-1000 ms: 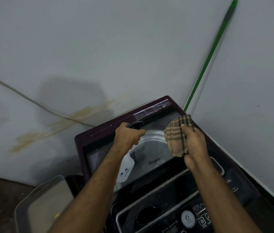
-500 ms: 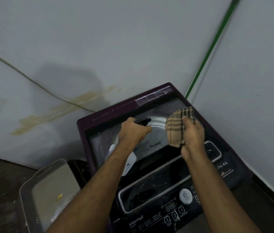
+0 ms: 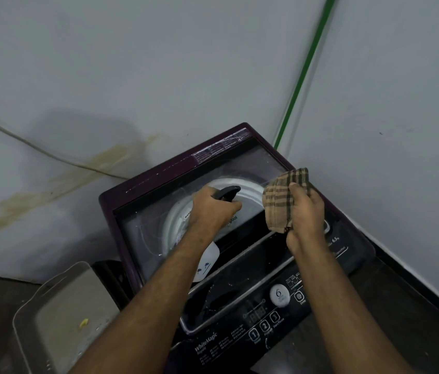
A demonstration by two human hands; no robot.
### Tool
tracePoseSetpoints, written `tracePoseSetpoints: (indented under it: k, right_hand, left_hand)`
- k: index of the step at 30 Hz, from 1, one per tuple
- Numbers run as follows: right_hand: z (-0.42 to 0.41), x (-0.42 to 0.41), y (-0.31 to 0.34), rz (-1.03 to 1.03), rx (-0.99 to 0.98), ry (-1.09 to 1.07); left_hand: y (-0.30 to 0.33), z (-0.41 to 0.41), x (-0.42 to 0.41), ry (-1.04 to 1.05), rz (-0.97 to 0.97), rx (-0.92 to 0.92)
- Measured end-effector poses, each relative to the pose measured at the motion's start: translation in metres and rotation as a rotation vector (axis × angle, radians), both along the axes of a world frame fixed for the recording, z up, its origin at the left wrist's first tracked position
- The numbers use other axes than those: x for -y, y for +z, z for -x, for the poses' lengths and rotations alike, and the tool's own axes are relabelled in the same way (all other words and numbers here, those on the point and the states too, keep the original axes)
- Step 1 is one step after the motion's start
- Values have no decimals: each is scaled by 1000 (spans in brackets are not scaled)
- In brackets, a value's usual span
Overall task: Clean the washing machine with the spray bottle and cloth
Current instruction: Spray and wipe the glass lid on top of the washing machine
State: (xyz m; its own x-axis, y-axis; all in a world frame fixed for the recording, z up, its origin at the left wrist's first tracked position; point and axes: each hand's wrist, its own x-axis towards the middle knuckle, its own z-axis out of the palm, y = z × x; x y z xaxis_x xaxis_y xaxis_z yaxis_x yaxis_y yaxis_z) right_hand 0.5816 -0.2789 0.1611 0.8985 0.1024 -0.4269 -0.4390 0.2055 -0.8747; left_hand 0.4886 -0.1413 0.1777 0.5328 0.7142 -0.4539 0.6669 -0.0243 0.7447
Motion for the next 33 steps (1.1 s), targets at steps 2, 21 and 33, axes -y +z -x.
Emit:
tracePoseSetpoints:
  k: [2,21,33]
  right_hand:
    - [3,0,-2,11,-4,15]
    - [66,-90,-2,52,-8,292]
    - [104,-130,3,100,-7,419]
  left_hand:
    - [-2,5,0,0,-5,-21]
    - [-17,122,-69,311,-57,92]
    - [-30,200,-105,341,-61,94]
